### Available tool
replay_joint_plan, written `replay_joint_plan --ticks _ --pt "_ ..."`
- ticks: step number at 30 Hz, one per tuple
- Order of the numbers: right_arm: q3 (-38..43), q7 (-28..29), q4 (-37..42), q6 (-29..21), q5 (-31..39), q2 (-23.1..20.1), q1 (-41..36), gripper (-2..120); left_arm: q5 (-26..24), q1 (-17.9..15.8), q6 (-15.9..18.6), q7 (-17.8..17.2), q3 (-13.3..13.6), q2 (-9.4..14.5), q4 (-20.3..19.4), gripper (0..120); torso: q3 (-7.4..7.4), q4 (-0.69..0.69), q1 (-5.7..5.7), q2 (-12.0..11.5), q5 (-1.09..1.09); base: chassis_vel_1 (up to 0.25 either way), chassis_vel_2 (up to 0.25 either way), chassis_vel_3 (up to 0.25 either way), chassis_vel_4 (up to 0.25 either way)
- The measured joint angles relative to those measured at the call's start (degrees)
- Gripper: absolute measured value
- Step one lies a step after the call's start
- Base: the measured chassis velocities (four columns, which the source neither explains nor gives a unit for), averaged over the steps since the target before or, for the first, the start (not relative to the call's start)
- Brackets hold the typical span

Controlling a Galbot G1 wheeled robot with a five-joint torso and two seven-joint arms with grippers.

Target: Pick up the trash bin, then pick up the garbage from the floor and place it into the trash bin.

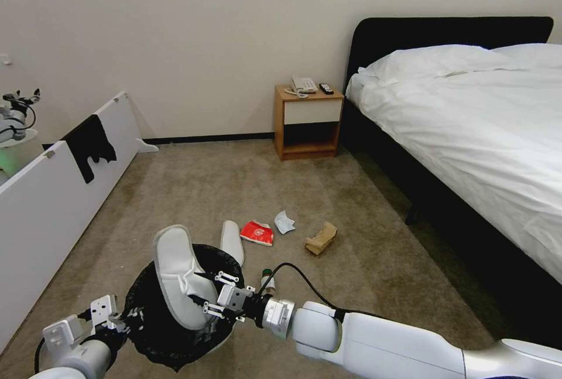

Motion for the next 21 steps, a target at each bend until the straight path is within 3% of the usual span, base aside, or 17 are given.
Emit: replay_joint_plan --ticks 8,21 --pt "1.0 0.0 0.8 0.1 0.3 -0.6 0.1 97 0.2 0.0 0.0 0.1 0.1 0.0 0.4 1 0.00 0.00 0.00 0.0 0.00 0.000 0.000 0.000 0.000" --pt "4.7 0.8 6.8 -0.1 2.6 -4.2 0.0 100 0.3 -0.2 0.0 0.1 0.0 0.1 1.1 1 0.00 0.00 0.00 0.0 0.00 0.000 0.000 0.000 0.000"
